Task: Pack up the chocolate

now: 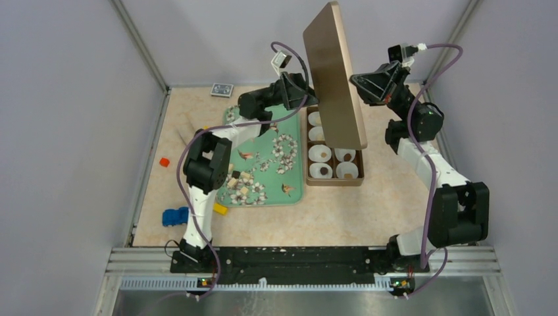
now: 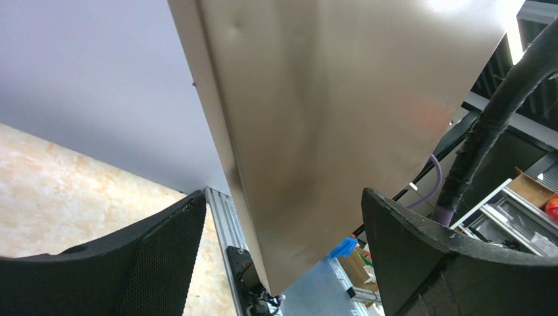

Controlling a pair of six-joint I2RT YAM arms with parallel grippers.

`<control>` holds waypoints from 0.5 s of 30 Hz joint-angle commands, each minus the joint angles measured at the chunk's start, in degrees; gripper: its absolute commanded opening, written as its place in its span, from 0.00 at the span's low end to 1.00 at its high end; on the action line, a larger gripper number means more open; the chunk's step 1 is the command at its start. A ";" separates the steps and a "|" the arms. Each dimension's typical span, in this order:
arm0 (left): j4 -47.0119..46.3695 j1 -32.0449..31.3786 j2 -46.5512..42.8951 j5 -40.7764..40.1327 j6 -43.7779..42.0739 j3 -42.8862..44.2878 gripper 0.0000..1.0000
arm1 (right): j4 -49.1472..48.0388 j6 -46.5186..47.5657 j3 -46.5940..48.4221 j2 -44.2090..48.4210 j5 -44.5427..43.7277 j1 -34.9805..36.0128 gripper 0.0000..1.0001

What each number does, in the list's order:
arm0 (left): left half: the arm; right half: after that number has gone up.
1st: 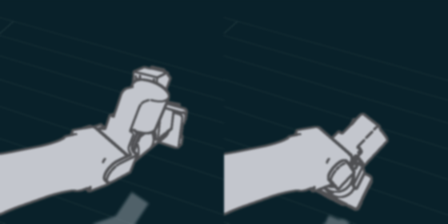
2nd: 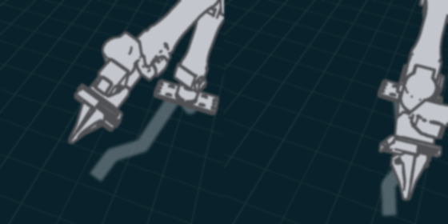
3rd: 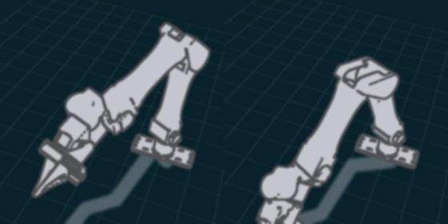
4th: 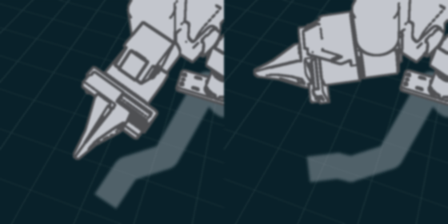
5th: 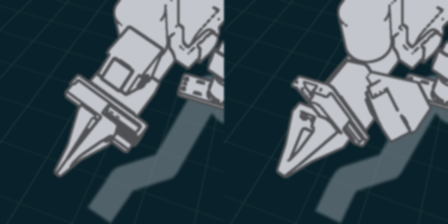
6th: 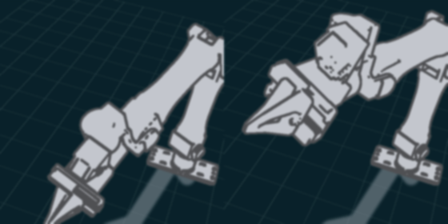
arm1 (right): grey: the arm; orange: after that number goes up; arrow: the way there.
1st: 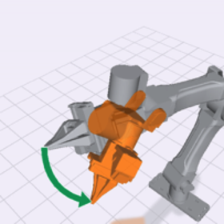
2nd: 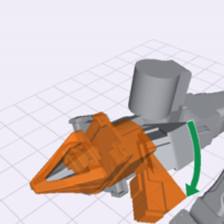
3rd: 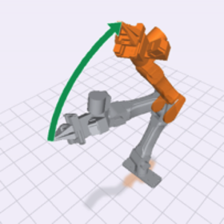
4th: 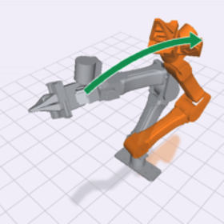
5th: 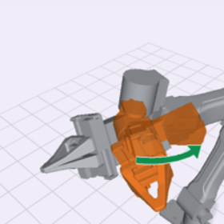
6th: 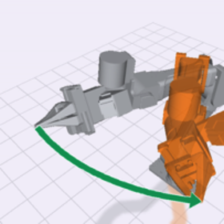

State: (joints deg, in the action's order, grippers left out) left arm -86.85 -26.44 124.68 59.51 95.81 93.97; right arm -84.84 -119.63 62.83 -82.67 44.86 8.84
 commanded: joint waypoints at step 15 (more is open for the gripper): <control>-15.87 0.71 -6.36 -4.15 5.45 -6.82 0.71 | -13.86 1.79 -2.48 -1.00 -4.95 -1.91 0.00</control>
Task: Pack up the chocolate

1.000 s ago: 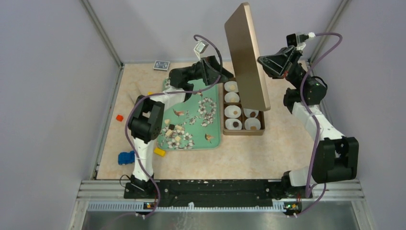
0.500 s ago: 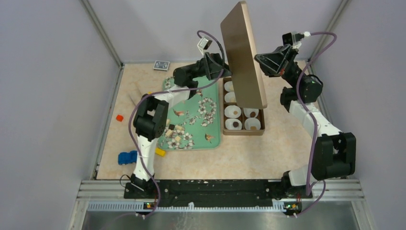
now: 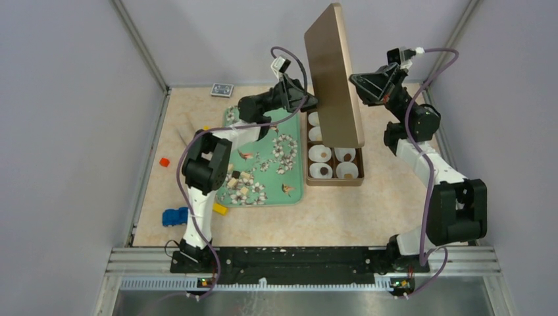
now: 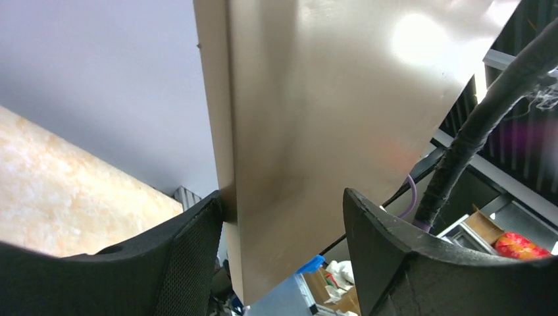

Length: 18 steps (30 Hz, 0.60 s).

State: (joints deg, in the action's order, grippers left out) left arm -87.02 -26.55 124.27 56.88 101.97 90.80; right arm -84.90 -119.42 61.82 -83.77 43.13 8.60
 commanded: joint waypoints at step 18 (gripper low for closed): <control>-15.69 2.91 -9.76 -7.21 -0.35 -7.10 0.73 | -13.88 -0.23 -2.79 -5.76 -6.73 -3.71 0.00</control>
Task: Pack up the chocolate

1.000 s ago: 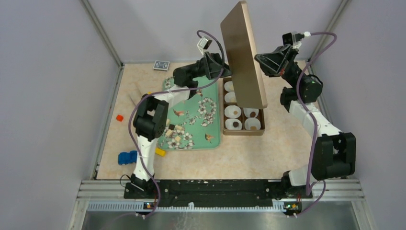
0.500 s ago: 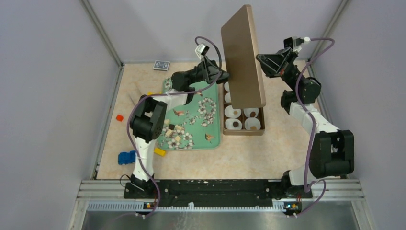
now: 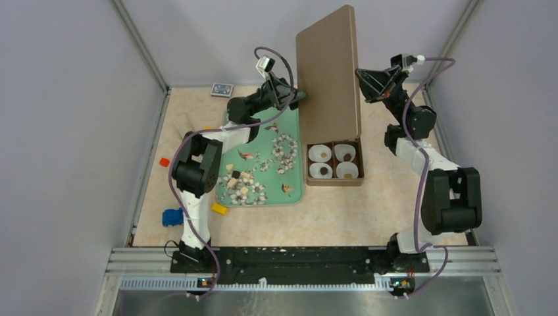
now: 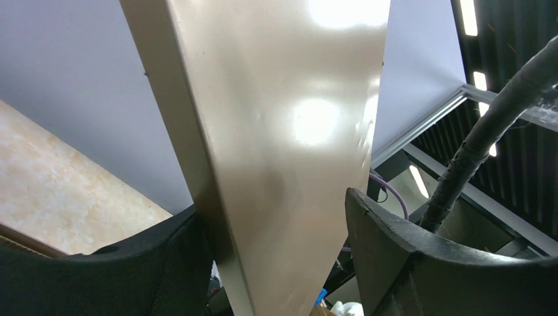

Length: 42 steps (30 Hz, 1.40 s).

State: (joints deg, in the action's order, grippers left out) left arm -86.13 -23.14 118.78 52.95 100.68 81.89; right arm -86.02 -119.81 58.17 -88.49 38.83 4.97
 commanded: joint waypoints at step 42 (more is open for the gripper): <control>-12.00 1.32 -5.71 -8.44 3.79 -4.25 0.07 | 38.08 47.88 -14.90 16.97 15.13 -0.03 0.64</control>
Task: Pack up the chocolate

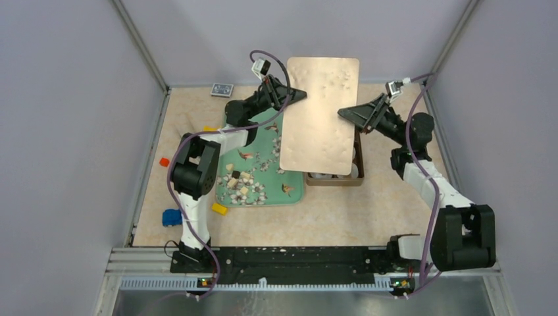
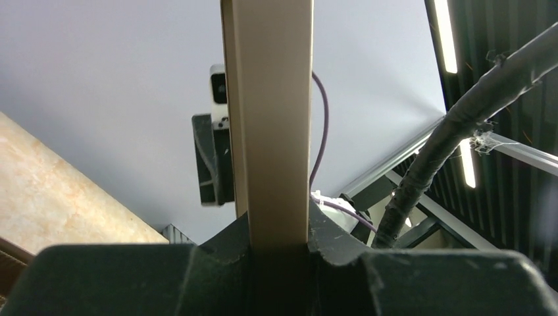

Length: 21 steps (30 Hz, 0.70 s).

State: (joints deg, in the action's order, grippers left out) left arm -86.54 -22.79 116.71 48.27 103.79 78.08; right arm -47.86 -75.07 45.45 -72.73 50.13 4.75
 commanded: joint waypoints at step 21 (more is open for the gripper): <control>7.93 3.73 -8.75 0.45 -15.13 -7.24 0.80 | -8.37 -3.58 -1.00 -4.10 8.31 -4.22 0.00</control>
State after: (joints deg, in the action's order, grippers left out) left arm -84.31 -20.86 113.78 47.18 97.80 72.05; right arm -47.24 -73.84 42.26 -74.39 55.40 3.46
